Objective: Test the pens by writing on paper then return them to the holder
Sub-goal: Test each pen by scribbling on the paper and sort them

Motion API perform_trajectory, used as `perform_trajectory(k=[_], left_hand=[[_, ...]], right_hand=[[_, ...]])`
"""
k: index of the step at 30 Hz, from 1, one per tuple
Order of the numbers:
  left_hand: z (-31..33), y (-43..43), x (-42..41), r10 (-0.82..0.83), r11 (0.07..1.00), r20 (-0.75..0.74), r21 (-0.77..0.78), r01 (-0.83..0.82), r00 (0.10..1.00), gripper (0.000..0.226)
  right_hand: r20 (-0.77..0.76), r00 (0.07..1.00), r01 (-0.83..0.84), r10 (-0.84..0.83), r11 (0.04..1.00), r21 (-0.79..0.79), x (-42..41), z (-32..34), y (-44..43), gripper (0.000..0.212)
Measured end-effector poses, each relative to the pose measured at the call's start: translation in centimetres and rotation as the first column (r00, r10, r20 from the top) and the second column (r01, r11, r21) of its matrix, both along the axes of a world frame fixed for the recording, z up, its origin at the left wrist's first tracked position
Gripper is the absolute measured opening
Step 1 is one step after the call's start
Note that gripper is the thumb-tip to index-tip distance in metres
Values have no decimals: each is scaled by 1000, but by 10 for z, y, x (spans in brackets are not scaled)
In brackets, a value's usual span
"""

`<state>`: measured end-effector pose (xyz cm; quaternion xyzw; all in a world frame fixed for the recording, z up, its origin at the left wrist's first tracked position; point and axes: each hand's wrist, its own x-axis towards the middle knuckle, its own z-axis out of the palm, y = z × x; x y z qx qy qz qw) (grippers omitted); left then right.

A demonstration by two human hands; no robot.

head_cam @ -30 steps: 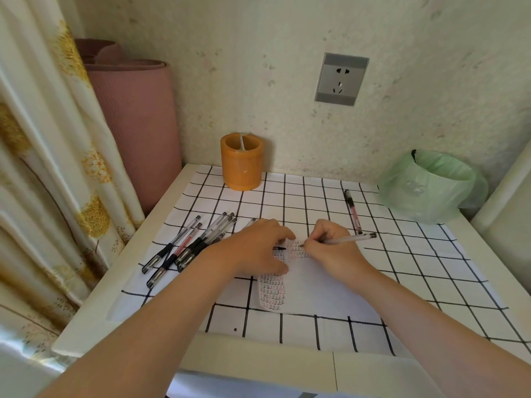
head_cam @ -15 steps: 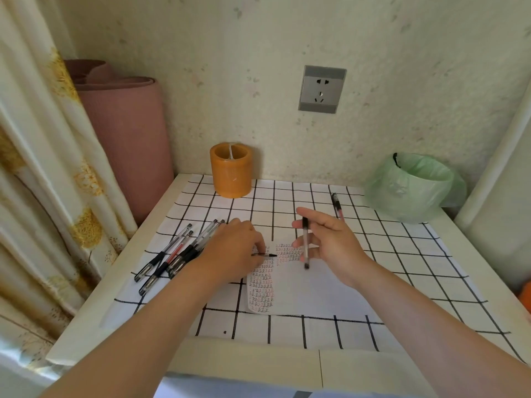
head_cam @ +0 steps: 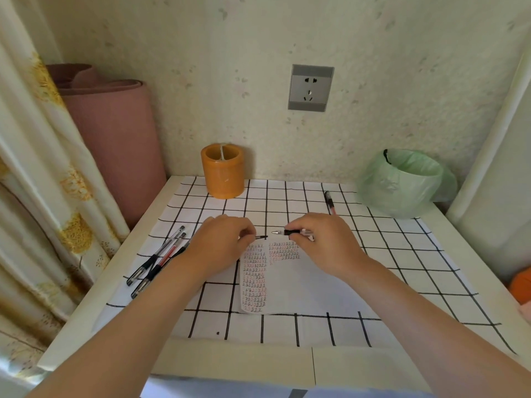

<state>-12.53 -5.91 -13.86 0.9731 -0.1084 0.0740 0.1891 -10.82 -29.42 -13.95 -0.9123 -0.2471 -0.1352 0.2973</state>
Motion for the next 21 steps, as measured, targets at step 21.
perform_trajectory(k=[21], left_hand=[[2,-2,-3,-89,994,12,-66,89,996,9]], right_hand=[[-20,998,-61,60,995,-74,1,1,1,17]])
